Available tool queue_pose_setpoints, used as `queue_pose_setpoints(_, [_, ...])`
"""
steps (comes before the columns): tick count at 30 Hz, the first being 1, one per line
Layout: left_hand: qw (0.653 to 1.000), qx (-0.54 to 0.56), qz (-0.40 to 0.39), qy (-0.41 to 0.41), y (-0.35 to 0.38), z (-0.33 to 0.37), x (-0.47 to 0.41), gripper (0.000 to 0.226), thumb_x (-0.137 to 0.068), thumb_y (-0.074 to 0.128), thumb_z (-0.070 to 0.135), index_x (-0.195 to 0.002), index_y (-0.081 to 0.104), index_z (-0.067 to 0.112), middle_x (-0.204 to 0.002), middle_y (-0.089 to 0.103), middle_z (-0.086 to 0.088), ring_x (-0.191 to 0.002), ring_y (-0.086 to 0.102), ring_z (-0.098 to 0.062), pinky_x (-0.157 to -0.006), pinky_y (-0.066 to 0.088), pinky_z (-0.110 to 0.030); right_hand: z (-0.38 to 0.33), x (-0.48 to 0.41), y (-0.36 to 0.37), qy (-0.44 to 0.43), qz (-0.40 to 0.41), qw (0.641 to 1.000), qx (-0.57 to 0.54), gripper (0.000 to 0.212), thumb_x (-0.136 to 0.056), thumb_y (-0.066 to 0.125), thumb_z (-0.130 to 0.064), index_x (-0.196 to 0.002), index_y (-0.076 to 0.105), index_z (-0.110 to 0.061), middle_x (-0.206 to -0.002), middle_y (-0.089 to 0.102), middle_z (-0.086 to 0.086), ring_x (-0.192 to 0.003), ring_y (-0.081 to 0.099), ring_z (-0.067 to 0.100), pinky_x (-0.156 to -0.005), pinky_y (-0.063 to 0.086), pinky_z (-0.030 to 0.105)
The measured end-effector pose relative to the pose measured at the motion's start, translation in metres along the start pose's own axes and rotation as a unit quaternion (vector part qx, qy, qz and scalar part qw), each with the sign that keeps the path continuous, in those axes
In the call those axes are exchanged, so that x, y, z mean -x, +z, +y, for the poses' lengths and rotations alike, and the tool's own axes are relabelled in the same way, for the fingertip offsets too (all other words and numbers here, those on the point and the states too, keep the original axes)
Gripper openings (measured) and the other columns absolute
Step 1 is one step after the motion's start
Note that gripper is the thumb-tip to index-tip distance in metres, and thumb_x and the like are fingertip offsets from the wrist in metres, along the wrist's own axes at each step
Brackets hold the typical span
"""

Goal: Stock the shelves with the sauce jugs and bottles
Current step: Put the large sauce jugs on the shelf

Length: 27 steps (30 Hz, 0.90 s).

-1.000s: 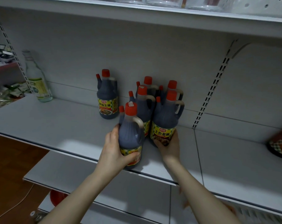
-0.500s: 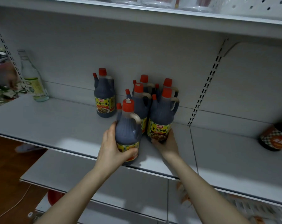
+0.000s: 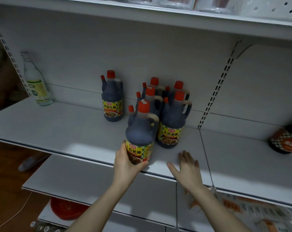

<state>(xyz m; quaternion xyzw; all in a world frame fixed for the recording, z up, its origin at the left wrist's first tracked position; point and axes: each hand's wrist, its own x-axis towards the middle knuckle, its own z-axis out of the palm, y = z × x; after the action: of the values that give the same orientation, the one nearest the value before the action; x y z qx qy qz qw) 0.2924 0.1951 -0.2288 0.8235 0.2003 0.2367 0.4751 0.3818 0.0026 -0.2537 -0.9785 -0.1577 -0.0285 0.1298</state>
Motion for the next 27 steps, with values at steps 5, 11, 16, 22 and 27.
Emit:
queue_pose_setpoints(5, [0.999, -0.033, 0.010, -0.012, 0.006, 0.003, -0.009, 0.094, -0.053, 0.084, 0.039, -0.131, 0.038, 0.016, -0.117, 0.052, -0.008, -0.110, 0.048, -0.025, -0.086, 0.047, -0.040, -0.002, 0.002, -0.001, 0.004, -0.001, 1.000, 0.020, 0.104, -0.063, 0.001, -0.070, -0.139, 0.036, -0.008, -0.150, 0.031, 0.012, -0.142, 0.021, 0.023, -0.112, 0.019, 0.044])
queue_pose_setpoints(11, [0.999, -0.035, -0.017, 0.001, 0.003, -0.004, -0.011, 0.095, -0.055, 0.083, 0.042, -0.133, 0.035, 0.017, -0.120, 0.050, -0.007, -0.114, 0.047, -0.024, -0.088, 0.048, -0.042, -0.002, 0.002, 0.001, 0.004, 0.006, 1.000, 0.023, 0.100, -0.066, 0.004, -0.069, -0.136, 0.039, -0.007, -0.148, 0.034, 0.013, -0.141, 0.024, 0.024, -0.111, 0.021, 0.045])
queue_pose_setpoints(16, [0.999, 0.015, -0.052, -0.003, -0.004, -0.010, -0.012, 0.079, -0.050, 0.079, 0.041, -0.120, 0.044, 0.027, -0.109, 0.058, 0.009, -0.102, 0.057, -0.017, -0.081, 0.051, -0.037, -0.003, 0.002, 0.003, 0.007, 0.019, 1.000, 0.012, 0.092, -0.072, 0.017, -0.066, -0.127, 0.051, 0.000, -0.139, 0.046, 0.020, -0.133, 0.038, 0.032, -0.106, 0.030, 0.051])
queue_pose_setpoints(22, [1.000, 0.005, -0.026, 0.004, -0.002, -0.007, -0.011, 0.073, -0.050, 0.088, 0.033, -0.111, 0.050, 0.019, -0.098, 0.055, 0.008, -0.092, 0.053, -0.014, -0.073, 0.045, -0.029, -0.003, 0.003, 0.003, 0.009, 0.020, 1.000, 0.016, 0.092, -0.072, 0.017, -0.066, -0.127, 0.051, 0.000, -0.138, 0.047, 0.020, -0.133, 0.039, 0.032, -0.106, 0.031, 0.050])
queue_pose_setpoints(27, [1.000, -0.005, -0.024, -0.002, 0.001, -0.010, -0.013, 0.076, -0.047, 0.087, 0.037, -0.111, 0.051, 0.017, -0.104, 0.059, 0.000, -0.098, 0.055, -0.020, -0.077, 0.050, -0.036, -0.002, 0.002, 0.005, 0.010, 0.021, 1.000, 0.013, 0.087, -0.074, 0.021, -0.064, -0.123, 0.053, 0.001, -0.134, 0.050, 0.021, -0.130, 0.043, 0.034, -0.102, 0.034, 0.051])
